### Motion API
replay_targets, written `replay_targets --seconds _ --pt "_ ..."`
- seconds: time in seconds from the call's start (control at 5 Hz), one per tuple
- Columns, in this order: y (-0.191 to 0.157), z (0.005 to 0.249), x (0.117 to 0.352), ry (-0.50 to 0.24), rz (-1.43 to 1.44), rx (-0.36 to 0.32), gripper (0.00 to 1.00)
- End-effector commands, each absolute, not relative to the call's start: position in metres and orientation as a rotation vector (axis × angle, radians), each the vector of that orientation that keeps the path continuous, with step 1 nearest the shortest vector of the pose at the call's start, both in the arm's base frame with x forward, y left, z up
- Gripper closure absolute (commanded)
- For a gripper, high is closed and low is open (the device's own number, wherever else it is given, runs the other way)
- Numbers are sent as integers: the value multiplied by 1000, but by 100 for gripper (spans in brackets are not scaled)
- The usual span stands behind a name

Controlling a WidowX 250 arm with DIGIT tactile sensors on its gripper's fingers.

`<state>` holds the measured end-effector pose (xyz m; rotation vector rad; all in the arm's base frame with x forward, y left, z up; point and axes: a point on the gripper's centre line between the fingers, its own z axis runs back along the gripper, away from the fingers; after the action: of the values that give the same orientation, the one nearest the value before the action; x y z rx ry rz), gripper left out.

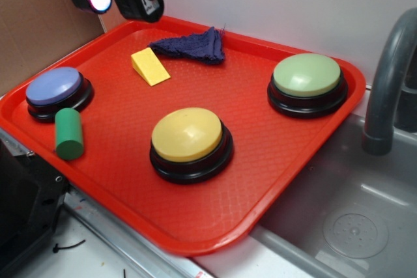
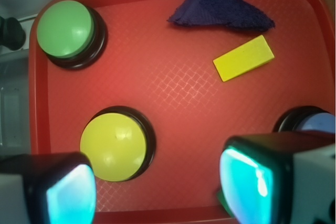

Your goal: Push the green button.

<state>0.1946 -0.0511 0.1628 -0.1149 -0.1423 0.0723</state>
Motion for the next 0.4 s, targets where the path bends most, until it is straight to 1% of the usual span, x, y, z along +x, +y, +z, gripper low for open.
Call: replay_targets --seconds 0.0,0.2 --pt "-72 157 230 -252 -3 -30 0" --pt "-94 153 255 -281 -61 65 0"
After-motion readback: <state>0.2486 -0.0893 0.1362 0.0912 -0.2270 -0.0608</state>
